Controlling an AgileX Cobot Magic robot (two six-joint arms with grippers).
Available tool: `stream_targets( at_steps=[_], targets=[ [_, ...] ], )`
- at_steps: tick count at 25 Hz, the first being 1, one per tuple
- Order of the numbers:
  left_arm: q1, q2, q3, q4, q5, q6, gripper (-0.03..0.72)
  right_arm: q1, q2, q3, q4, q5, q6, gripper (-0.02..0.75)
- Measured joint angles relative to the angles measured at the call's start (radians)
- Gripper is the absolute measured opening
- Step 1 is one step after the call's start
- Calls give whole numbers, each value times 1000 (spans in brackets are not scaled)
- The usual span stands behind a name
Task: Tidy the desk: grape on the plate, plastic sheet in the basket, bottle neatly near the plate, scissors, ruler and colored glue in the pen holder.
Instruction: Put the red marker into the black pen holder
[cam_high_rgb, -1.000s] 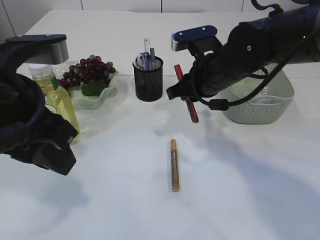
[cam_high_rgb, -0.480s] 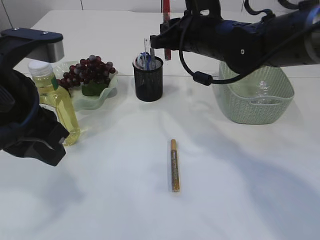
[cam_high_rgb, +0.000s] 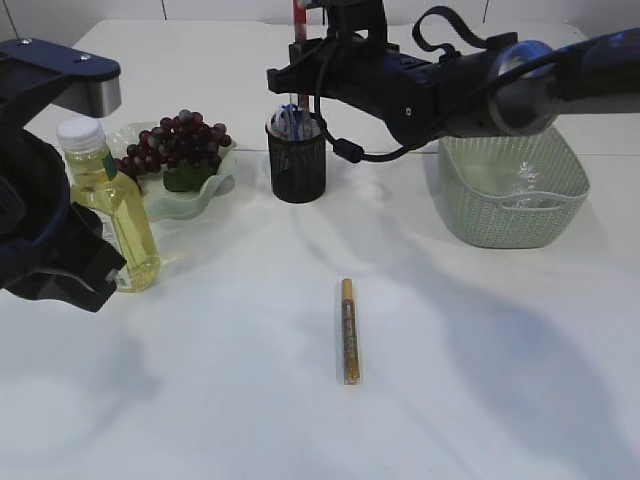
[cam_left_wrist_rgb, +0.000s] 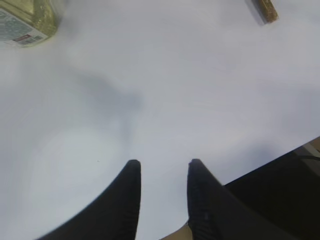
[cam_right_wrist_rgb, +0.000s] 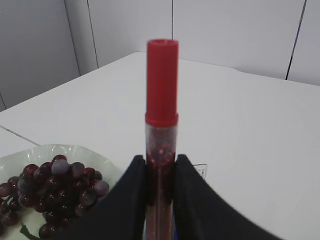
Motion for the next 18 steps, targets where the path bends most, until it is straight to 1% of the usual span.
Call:
stream_targets(
  at_steps=[9,18],
  targets=[
    [0,0,0,4,0,0,235,-11,106,-130,0,2,-2,152],
    [0,0,0,10,0,1,235,-20,139,-138,0,12,-4,152]
  ],
)
